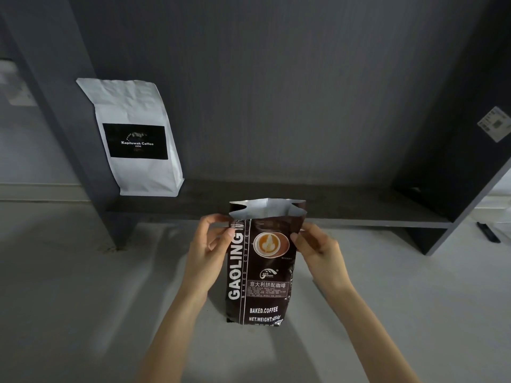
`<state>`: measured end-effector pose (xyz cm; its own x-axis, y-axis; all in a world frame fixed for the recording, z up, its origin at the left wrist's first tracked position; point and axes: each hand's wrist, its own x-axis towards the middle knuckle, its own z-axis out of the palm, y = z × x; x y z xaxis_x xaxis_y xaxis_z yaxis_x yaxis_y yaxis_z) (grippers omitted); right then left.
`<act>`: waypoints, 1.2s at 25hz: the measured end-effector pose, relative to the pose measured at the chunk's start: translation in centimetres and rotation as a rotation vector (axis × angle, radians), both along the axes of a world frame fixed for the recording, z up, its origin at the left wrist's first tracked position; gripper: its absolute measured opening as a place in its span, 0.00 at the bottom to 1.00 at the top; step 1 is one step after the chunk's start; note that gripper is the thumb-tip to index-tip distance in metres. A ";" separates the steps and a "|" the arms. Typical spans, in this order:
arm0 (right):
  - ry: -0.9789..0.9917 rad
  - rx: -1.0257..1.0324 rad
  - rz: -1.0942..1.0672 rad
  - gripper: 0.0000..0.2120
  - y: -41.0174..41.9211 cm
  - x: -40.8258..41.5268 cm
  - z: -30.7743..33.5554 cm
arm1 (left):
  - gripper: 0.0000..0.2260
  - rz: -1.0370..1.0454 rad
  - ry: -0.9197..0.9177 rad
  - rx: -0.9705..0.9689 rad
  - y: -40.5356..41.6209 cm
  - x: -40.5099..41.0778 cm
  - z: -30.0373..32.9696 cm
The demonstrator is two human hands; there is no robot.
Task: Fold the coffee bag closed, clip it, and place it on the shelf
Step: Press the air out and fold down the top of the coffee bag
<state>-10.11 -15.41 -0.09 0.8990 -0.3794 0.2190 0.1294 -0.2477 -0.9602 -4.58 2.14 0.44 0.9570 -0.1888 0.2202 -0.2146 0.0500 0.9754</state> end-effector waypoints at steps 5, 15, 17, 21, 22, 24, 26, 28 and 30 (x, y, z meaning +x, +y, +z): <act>-0.070 0.102 -0.006 0.24 0.0 -0.4 -0.2 | 0.13 0.009 -0.021 0.081 -0.2 -0.4 0.1; -0.011 0.045 0.060 0.23 -0.6 -0.9 -0.5 | 0.11 -0.152 0.097 0.004 1.2 -0.2 0.3; -0.013 -0.019 0.071 0.19 -0.6 -1.4 -0.1 | 0.06 -0.231 0.135 0.028 2.1 0.2 0.0; 0.003 0.012 0.112 0.13 -0.3 -1.8 0.1 | 0.07 -0.301 0.120 0.123 2.6 0.0 -0.4; 0.015 -0.002 0.123 0.13 -0.2 -1.8 -0.2 | 0.08 -0.321 0.121 0.118 2.5 -0.2 -0.4; 0.036 -0.049 0.135 0.17 -0.1 -1.8 -0.9 | 0.17 -0.355 0.118 0.102 2.3 -0.5 -0.5; 0.038 -0.058 0.119 0.21 0.0 -1.9 -1.3 | 0.22 -0.343 0.119 0.119 2.2 -0.5 -0.8; 0.052 -0.027 0.100 0.23 0.1 -2.0 -1.5 | 0.22 -0.310 0.113 0.123 2.1 -0.4 -1.1; 0.089 0.008 0.084 0.23 0.2 -1.9 -1.7 | 0.18 -0.286 0.091 0.135 1.9 -0.3 -1.5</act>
<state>-11.99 -15.24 -1.82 0.9434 -0.3032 0.1344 0.0638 -0.2317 -0.9707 -4.91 3.99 -1.03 0.8756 -0.4743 0.0909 -0.1220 -0.0350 0.9919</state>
